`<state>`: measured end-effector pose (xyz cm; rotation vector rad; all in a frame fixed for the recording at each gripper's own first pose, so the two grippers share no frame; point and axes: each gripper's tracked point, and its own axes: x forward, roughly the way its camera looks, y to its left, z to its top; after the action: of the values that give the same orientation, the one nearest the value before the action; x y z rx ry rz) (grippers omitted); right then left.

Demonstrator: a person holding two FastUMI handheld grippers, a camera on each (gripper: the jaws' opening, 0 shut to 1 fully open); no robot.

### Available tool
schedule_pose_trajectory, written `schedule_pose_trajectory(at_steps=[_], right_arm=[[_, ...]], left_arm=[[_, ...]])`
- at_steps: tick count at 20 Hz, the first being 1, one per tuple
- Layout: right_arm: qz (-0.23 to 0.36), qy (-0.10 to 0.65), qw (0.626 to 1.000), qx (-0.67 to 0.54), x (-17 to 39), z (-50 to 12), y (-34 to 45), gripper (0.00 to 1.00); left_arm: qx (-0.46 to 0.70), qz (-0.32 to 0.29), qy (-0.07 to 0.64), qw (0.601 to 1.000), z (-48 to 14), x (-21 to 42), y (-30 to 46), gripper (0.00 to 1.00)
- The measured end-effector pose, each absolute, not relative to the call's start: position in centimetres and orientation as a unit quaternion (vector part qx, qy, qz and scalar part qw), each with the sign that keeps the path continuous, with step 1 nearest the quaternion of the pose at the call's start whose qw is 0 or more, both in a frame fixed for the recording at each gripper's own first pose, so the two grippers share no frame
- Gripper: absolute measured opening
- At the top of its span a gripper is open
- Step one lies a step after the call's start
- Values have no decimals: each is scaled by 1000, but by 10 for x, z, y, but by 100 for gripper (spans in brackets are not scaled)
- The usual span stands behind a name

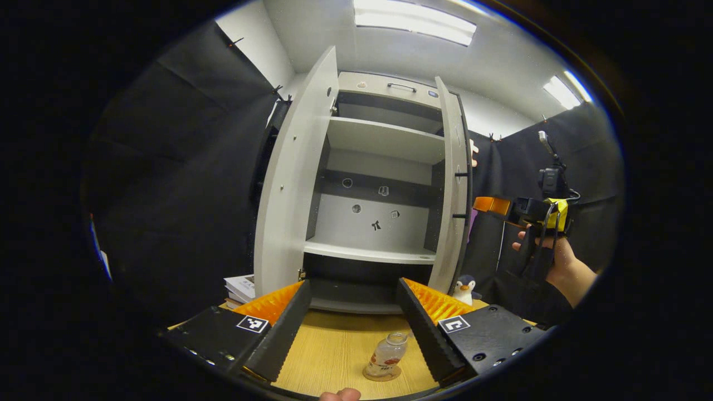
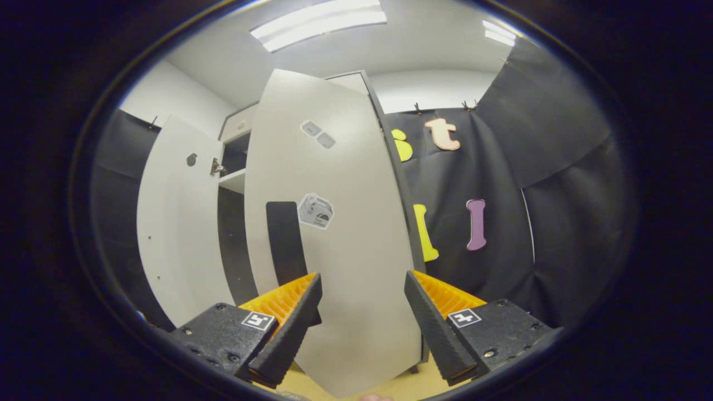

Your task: Grasp the bottle in the cabinet with the left hand and place it on the coaster, then close the right door with the right hand and the left door with the left hand.

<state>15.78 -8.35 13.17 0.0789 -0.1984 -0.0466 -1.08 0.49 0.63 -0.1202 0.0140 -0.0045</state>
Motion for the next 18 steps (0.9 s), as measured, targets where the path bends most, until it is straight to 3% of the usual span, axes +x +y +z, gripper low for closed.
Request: schedule_pose_trajectory(at_steps=[1,7,8,9,11,12,13,15,16,18], right_arm=[[-25,-108,993,35,153,136,-81,98],[-9,-99,995,-22,90,111,-63,97],[-14,-100,995,-27,79,102,-63,98],[-19,-100,994,-29,67,91,-60,98],[-16,-100,994,-31,47,69,-47,98],[-13,-99,995,-31,40,59,-41,93],[-10,-94,995,-33,34,49,-36,93],[-4,-78,997,-30,24,35,-26,98],[-1,-71,997,-26,19,31,-24,98],[6,-68,998,-16,15,31,-19,98]], left_arm=[[-65,4,5,998,9,-13,12,95],[-50,93,-22,994,47,-1,112,95],[-39,113,-30,992,55,4,135,100],[-28,131,-36,990,62,11,156,95],[-13,158,-44,986,75,28,189,95],[-9,168,-47,985,78,36,201,95],[-8,172,-50,984,79,42,205,99],[-8,179,-55,982,85,55,213,95],[-6,183,-57,981,87,63,219,99],[-7,189,-57,980,92,81,235,95]])
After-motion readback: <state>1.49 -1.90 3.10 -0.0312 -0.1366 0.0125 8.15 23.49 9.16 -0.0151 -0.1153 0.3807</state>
